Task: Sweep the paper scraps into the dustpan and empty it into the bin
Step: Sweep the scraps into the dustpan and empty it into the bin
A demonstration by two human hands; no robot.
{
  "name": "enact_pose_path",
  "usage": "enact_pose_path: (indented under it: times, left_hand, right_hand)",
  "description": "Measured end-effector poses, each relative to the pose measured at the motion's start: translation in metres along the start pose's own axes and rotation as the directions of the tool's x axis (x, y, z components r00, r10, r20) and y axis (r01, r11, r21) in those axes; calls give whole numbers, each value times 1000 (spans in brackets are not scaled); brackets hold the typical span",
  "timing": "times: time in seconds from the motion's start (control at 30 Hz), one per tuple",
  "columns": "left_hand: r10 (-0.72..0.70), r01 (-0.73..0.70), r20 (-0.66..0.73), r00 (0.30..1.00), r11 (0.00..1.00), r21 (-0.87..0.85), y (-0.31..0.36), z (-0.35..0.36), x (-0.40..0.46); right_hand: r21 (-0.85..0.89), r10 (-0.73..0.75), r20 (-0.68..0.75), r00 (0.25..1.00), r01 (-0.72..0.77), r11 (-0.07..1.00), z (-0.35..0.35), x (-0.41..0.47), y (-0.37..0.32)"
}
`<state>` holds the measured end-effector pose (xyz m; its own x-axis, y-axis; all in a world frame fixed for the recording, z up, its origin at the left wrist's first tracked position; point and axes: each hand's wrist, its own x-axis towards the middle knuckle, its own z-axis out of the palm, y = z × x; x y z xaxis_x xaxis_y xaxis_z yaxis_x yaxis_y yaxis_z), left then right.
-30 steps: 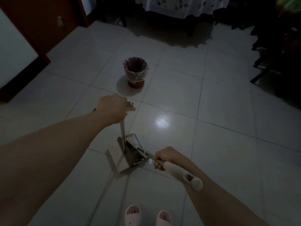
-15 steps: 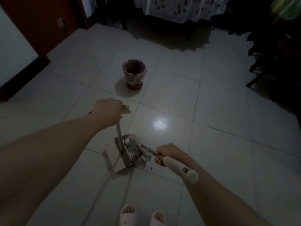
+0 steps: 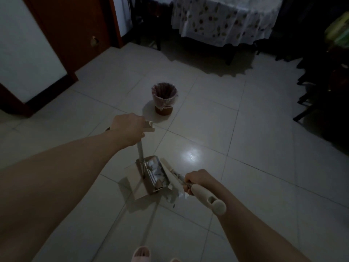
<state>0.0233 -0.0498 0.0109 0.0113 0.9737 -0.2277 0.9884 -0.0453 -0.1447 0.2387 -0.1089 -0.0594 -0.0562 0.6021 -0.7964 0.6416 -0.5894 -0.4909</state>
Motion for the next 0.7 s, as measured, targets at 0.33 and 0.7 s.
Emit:
enact_pose_path:
  times: [0.33,0.7]
  left_hand:
    - [-28,29,-64,998,999,16,2,-34,-5]
    - [70,-67,-130,989,997,27,-36,-64,17]
  right_hand:
    - [162,60,-72,996,-48,986,-23,2,-19]
    - [201,26,-132,991,1,980,-23,-5,-68]
